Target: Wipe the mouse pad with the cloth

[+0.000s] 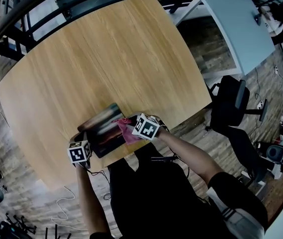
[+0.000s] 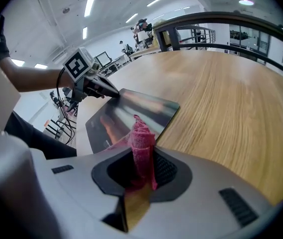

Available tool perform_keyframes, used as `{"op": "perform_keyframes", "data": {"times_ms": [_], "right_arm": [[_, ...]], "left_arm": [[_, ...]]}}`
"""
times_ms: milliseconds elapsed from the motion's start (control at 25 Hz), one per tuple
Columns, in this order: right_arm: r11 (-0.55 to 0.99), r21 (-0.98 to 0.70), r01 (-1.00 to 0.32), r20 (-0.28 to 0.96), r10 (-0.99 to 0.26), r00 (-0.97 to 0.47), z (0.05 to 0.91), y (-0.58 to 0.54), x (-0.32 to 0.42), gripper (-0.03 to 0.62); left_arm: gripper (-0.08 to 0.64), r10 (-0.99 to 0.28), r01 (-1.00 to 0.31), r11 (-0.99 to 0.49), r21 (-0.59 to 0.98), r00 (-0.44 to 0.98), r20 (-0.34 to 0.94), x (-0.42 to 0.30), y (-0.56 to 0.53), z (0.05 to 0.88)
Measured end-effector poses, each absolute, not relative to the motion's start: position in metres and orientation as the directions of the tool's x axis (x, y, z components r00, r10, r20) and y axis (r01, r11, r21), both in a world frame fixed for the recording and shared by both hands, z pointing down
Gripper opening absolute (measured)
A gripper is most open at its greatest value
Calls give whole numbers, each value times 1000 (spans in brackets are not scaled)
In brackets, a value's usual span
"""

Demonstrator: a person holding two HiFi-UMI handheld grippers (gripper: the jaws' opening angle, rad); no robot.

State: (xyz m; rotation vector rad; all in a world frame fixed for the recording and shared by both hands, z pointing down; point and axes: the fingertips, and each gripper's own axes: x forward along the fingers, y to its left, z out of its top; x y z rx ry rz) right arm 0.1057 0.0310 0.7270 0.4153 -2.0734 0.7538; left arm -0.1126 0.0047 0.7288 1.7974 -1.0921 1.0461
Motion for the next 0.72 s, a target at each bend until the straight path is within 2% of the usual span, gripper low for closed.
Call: {"op": "perform_keyframes", "data": {"times_ms": [360,720], "right_arm": [[733,-239,-637,858,-148,-492,719,-9,129,72],[646,-136,-751,799,-377,-469,666,-51,133,72]], "left_arm": [[23,-315,-926,-307,219,316,895,-111,2,730],[23,-379,-948,-255,191,279,882,-109,3,731]]}}
